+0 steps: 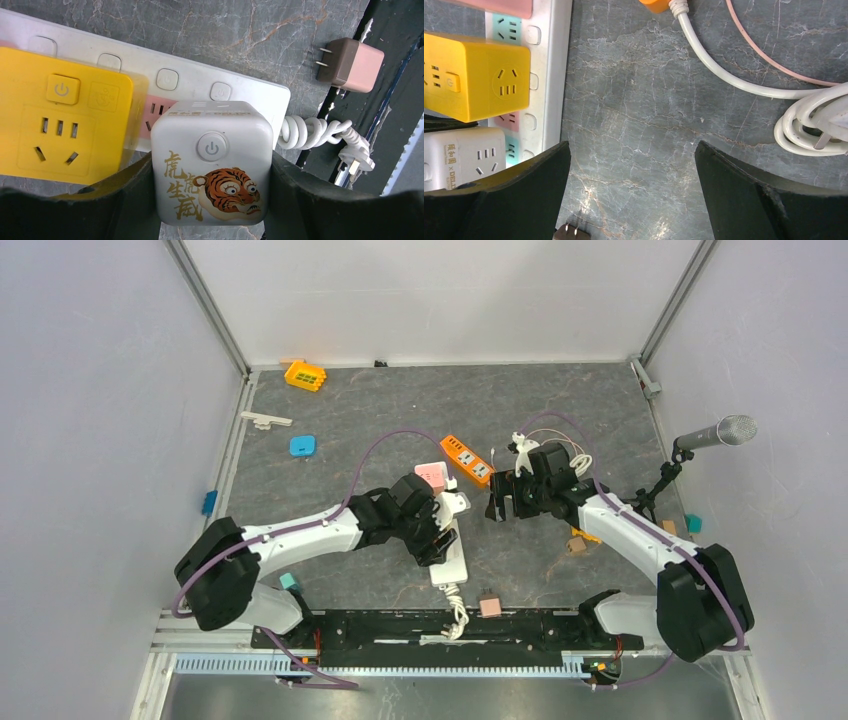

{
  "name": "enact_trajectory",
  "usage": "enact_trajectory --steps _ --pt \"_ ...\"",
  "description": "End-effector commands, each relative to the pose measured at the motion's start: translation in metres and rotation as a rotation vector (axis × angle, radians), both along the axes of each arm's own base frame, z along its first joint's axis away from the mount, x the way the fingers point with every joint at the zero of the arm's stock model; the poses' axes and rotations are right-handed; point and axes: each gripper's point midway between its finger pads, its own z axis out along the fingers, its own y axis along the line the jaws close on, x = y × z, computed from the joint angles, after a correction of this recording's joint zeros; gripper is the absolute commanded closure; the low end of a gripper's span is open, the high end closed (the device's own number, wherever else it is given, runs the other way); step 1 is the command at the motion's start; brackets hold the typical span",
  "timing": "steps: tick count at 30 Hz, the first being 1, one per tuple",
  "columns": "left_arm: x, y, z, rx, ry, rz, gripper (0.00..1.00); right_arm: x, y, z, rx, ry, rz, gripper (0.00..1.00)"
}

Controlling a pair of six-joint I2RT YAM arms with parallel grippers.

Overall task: Insert the plug
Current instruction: Insert the plug into the socket.

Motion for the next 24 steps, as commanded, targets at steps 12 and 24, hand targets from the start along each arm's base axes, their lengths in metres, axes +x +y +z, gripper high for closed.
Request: enact_trajectory --steps 12,24 --pt "-0.003 0.0 -0.03 0.069 -0.05 -0.183 0.98 0.003 -0.002 0.002 -0.004 -0.01 0.007 0.02" --pt "-0.015 -0.019 -0.053 0.127 -0.016 -0.181 0.98 0.005 -0.003 0.003 -0.011 -0.011 0.004 0.02"
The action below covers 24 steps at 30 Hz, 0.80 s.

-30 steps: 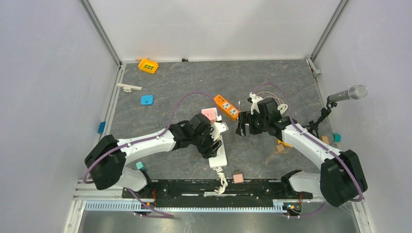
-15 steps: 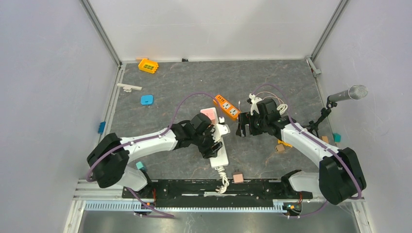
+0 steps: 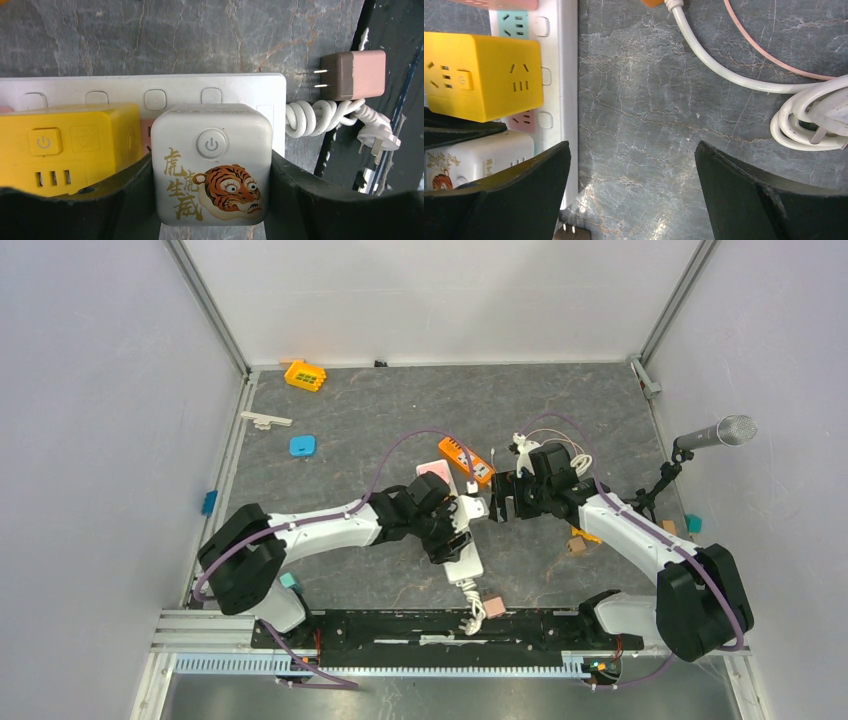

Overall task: Insert the plug
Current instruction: Insert the plug into the socket.

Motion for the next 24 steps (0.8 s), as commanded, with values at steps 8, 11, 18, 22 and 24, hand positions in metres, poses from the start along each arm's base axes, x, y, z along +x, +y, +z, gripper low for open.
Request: enact_trajectory --steps 8,11,18,22,24 --pt "-0.028 0.002 -0.067 0.19 0.018 0.099 0.98 0.008 -0.001 0.007 -0.003 -0.026 0.007 0.02" --pt "-0.033 0.003 -0.08 0.231 0.029 0.114 0.98 0.008 -0.002 0.006 -0.006 -0.023 0.007 0.02" --pt "-0.048 0.021 -0.096 0.241 0.078 0.191 0.98 0.008 -0.002 0.007 -0.003 -0.025 0.006 0.02" --pt "-0.055 0.033 -0.099 0.221 0.09 0.259 0.98 0.008 -0.001 0.007 0.003 -0.023 0.009 0.02" --pt "-0.061 0.036 -0.102 0.214 0.09 0.287 0.98 0.008 -0.001 0.007 0.007 -0.022 0.009 0.02"
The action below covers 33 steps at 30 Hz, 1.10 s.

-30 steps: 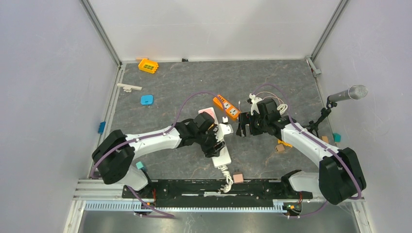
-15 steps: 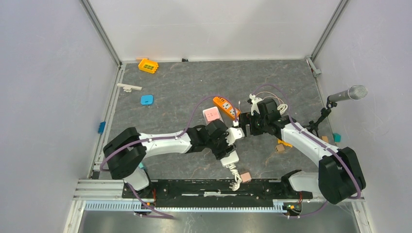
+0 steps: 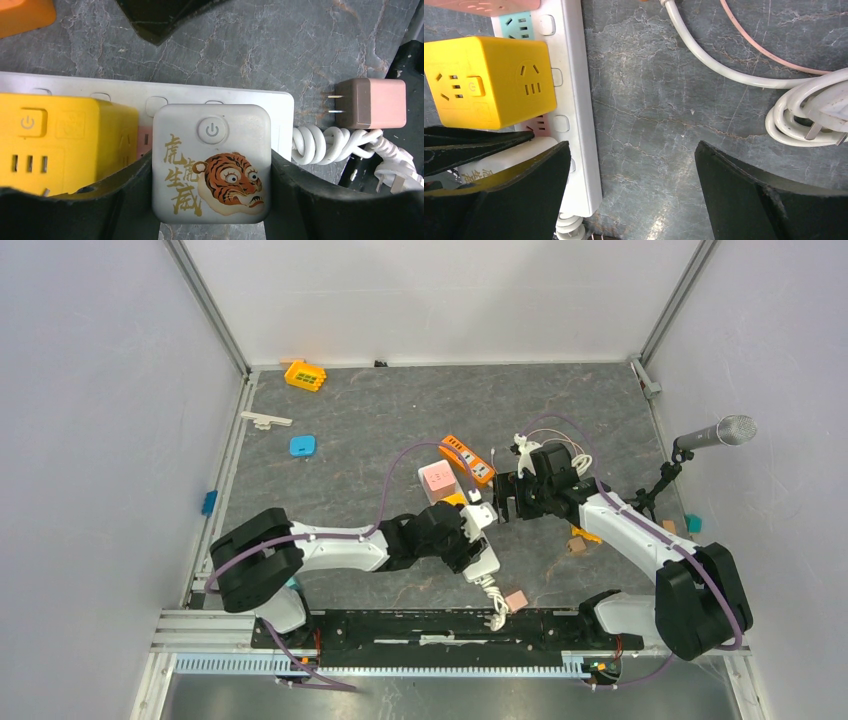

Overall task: Insert the plug
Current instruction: Insert the plug into the socket.

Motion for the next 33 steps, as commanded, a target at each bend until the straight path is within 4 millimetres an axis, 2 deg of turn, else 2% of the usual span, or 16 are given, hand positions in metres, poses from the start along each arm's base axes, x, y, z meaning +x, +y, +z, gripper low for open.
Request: enact_trajectory --steps 1,9,12,16,18,20,21,22,23,24,25,29,33 --pt "-0.061 0.08 -0.09 0.306 0.231 0.09 0.98 0.009 0.004 0.01 0.022 -0.034 0.011 0.02" --pt "-0.08 0.084 -0.115 0.378 0.267 0.117 0.98 0.008 0.006 0.011 0.032 -0.031 0.019 0.02" --pt "-0.087 0.094 -0.128 0.418 0.303 0.146 0.98 0.006 0.006 0.012 0.035 -0.031 0.023 0.02" --pt "-0.082 0.091 -0.122 0.401 0.286 0.172 0.97 0.007 0.006 0.014 0.036 -0.037 0.021 0.02" --pt "-0.076 0.09 -0.113 0.386 0.253 0.177 0.92 0.007 0.006 0.015 0.038 -0.038 0.019 0.02" --pt "-0.068 0.088 -0.101 0.379 0.211 0.19 0.79 0.009 0.007 0.017 0.043 -0.046 0.018 0.02" --pt "-0.062 0.086 -0.092 0.369 0.182 0.208 0.66 0.008 0.007 0.017 0.042 -0.042 0.018 0.02" --pt "-0.055 0.085 -0.082 0.358 0.151 0.23 0.47 0.008 0.007 0.017 0.043 -0.042 0.017 0.02" --pt "-0.048 0.082 -0.071 0.337 0.122 0.248 0.34 0.008 0.007 0.017 0.042 -0.041 0.017 0.02" --pt "-0.04 0.079 -0.057 0.311 0.085 0.275 0.08 0.009 0.007 0.018 0.044 -0.041 0.017 0.02" --pt "-0.034 0.074 -0.045 0.28 0.056 0.283 0.01 0.009 0.008 0.019 0.043 -0.041 0.018 0.02" --pt "-0.014 0.058 0.012 0.145 -0.045 0.313 0.0 0.011 0.007 0.023 0.042 -0.049 0.02 0.02" --pt "-0.002 0.05 0.064 0.01 -0.101 0.353 0.0 0.01 0.004 0.019 0.021 -0.029 0.021 0.02"
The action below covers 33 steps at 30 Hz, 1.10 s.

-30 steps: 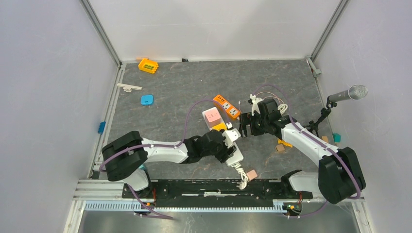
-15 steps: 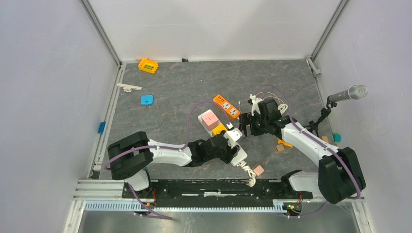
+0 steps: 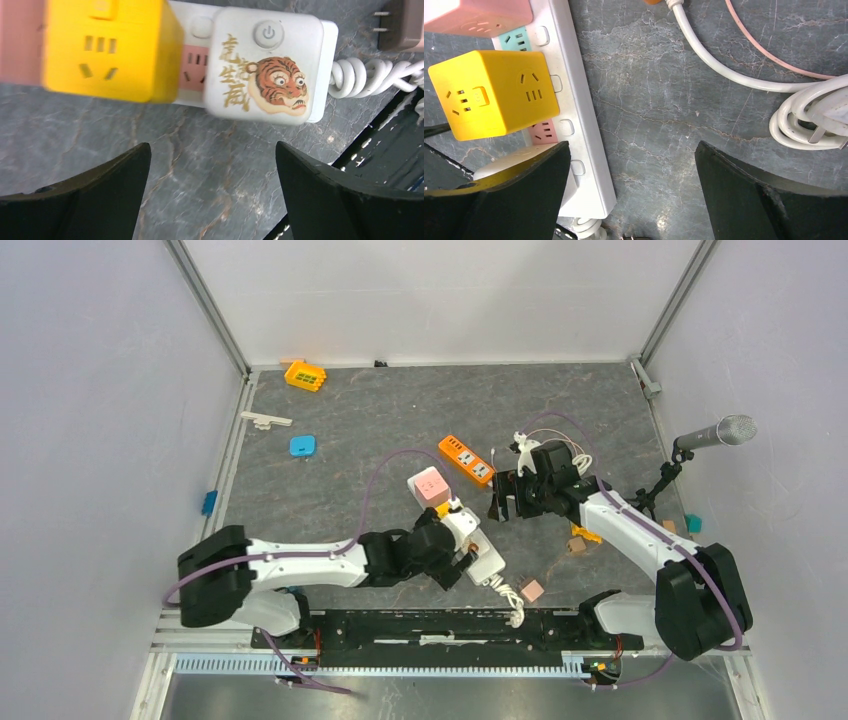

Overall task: Insert the plug
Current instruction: Insert the plug into the socket, then move the socket to the center of the board.

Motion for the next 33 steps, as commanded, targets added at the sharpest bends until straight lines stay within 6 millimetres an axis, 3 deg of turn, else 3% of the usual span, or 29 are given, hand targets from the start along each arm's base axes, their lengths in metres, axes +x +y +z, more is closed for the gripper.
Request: enact_trajectory --steps 1,5,8,11,17,22,26,33 --pt "0.018 0.001 0.065 -0.116 -0.092 0.09 0.0 0.008 0.0 0.012 -0.005 -0.021 0.011 0.02" --pt "0.032 0.007 0.104 -0.166 -0.108 0.178 0.0 -0.002 -0.005 -0.001 -0.04 0.041 0.019 0.02" --pt "0.045 0.02 0.118 -0.144 -0.065 0.269 0.0 -0.01 -0.008 -0.011 -0.058 0.091 0.032 0.02" --pt "0.06 0.041 0.121 -0.108 0.007 0.414 0.0 -0.021 -0.009 -0.024 -0.072 0.154 0.057 0.02" --pt "0.082 0.055 0.13 -0.227 0.258 0.527 0.0 -0.049 -0.01 -0.05 -0.07 0.292 0.094 0.01" --pt "0.096 0.094 0.138 -0.251 0.249 0.724 0.0 -0.068 0.0 -0.062 -0.041 0.366 0.141 0.01" --pt "0.095 0.116 0.155 -0.27 0.208 0.762 0.0 -0.079 0.02 -0.065 -0.025 0.399 0.196 0.01" --pt "0.091 0.15 0.172 -0.303 0.171 0.817 0.0 -0.087 0.094 -0.043 0.029 0.38 0.411 0.01"
